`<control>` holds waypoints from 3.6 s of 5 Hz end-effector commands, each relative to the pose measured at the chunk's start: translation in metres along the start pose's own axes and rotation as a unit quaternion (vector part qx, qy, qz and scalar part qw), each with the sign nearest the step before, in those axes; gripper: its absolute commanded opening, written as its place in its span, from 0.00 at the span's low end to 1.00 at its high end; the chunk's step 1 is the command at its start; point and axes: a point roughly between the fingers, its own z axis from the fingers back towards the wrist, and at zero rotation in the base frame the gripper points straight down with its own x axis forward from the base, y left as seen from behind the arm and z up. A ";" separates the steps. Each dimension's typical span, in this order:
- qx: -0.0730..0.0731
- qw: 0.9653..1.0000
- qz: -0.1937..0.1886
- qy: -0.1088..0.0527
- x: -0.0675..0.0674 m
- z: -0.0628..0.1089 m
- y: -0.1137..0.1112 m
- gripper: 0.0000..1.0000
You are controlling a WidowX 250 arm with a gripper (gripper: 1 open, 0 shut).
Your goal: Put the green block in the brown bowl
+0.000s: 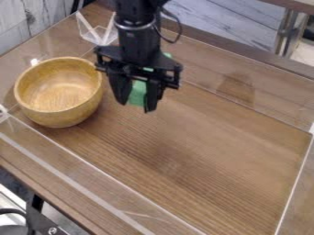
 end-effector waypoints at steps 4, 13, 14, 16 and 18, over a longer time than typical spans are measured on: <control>-0.008 0.999 0.012 -0.040 0.005 0.016 0.013 0.00; -0.023 0.993 0.098 -0.063 0.000 0.049 -0.003 0.00; -0.024 0.993 0.094 -0.061 0.003 0.043 -0.011 0.00; -0.006 0.992 0.111 -0.060 0.011 0.035 0.048 0.00; 0.003 0.993 0.100 -0.059 0.015 0.014 0.107 0.00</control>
